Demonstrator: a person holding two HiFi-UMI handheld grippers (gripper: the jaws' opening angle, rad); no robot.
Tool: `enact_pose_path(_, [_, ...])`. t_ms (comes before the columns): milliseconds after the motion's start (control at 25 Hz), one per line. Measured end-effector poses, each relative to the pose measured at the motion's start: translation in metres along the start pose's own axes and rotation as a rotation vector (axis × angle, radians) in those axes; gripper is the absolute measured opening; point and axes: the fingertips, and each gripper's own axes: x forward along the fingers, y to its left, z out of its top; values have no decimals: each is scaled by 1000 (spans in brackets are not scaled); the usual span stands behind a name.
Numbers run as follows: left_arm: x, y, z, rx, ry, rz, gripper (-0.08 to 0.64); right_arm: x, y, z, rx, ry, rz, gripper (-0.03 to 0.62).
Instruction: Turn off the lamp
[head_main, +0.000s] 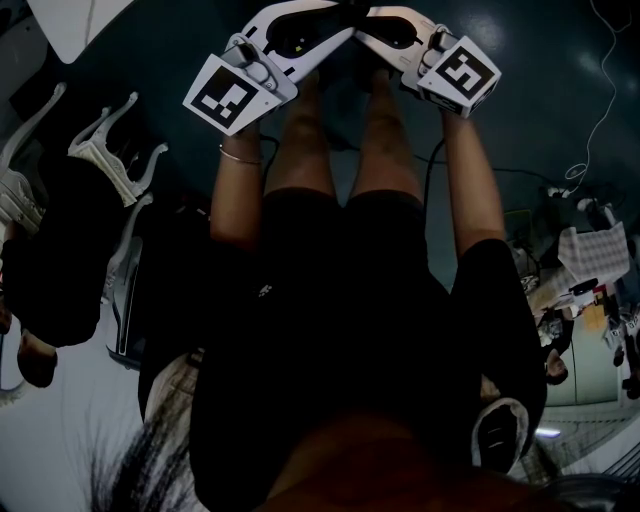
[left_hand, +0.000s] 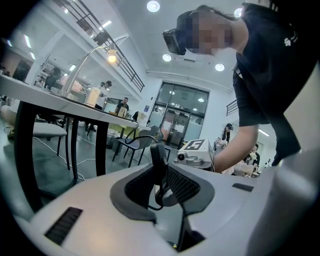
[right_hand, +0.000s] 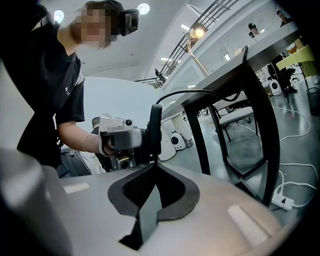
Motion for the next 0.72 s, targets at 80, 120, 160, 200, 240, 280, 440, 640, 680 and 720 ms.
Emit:
enact_pose_path(80, [0, 0, 0, -4, 0, 1, 89, -1, -1, -3, -13, 6, -1, 5])
enact_pose_path(120, [0, 0, 0, -5, 0, 1, 89, -1, -1, -4, -18, 9, -1, 5])
enact_pose_path(160, [0, 0, 0, -5, -1, 1, 89, -1, -1, -4, -17, 12, -2, 5])
enact_pose_path(200, [0, 0, 0, -5, -2, 1, 89, -1, -1, -4, -14, 14, -4, 5])
enact_pose_path(240, [0, 0, 0, -5, -3, 1, 89, -1, 0, -4, -11, 15, -6, 5])
enact_pose_path(280, [0, 0, 0, -6, -4, 1, 89, -1, 0, -4, -10, 14, -6, 5])
enact_pose_path(440, [0, 0, 0, -10, -11, 2, 89, -1, 0, -2, -19, 15, -6, 5])
enact_pose_path(640, [0, 1, 0, -15, -10, 3, 88, 0, 0, -2, -17, 20, -11, 5])
enact_pose_path(680, [0, 2, 0, -17, -12, 3, 89, 0, 0, -2, -19, 22, -13, 5])
enact_pose_path(720, [0, 2, 0, -18, -14, 4, 89, 0, 0, -1, -22, 25, -14, 5])
